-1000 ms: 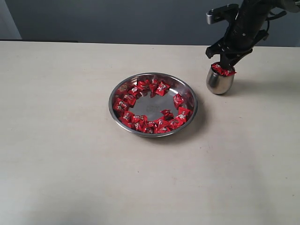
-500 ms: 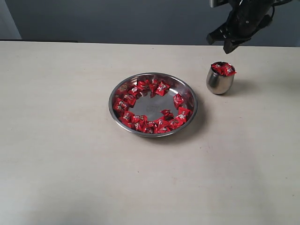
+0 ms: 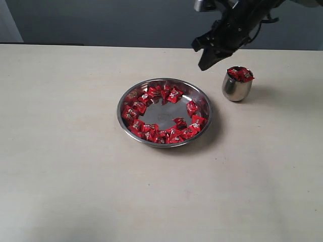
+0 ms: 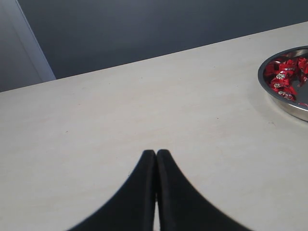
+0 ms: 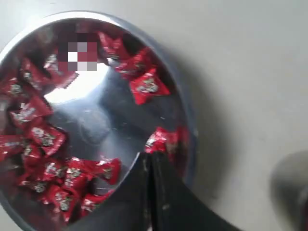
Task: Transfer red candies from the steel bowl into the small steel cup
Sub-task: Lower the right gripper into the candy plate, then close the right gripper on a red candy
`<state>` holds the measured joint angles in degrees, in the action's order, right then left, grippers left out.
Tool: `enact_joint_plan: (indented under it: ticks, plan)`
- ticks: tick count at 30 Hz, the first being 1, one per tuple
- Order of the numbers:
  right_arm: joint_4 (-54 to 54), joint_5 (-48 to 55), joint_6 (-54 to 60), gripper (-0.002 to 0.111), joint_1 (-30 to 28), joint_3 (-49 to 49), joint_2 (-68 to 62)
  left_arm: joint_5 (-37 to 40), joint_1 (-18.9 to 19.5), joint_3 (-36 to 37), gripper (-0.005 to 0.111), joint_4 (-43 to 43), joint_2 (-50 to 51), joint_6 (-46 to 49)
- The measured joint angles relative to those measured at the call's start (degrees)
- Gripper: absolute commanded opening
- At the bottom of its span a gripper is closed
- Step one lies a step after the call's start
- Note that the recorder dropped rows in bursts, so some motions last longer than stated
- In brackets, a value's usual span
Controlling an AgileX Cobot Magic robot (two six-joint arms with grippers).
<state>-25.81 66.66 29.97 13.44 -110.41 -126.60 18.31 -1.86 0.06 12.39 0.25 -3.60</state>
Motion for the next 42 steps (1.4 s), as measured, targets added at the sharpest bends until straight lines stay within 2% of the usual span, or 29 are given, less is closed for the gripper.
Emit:
enact_joint_plan:
  ticks: [3, 8, 10, 16, 22, 42]
  plan:
    - [-0.1, -1.8, 0.9, 0.006, 3.4, 0.0, -1.1, 0.0, 0.0, 0.0, 0.0, 0.0, 0.0, 0.0]
    - [2.0, -3.9, 2.2, 0.041, 7.4, 0.0, -3.6, 0.0, 0.0, 0.0, 0.0, 0.0, 0.0, 0.0]
    - [2.5, -3.4, 2.4, 0.047, 8.2, 0.0, -4.2, 0.0, 0.0, 0.0, 0.0, 0.0, 0.0, 0.0]
    - [4.4, 2.7, 2.4, 0.042, 10.0, 0.0, -5.6, 0.0, 0.0, 0.0, 0.0, 0.0, 0.0, 0.0]
    - [8.9, 3.0, 0.0, 0.042, 10.2, 0.0, -6.1, 0.0, 0.0, 0.0, 0.0, 0.0, 0.0, 0.0]
    - [7.5, 3.1, -0.6, 0.042, 10.2, 0.0, -8.7, 0.0, 0.0, 0.0, 0.0, 0.0, 0.0, 0.0]
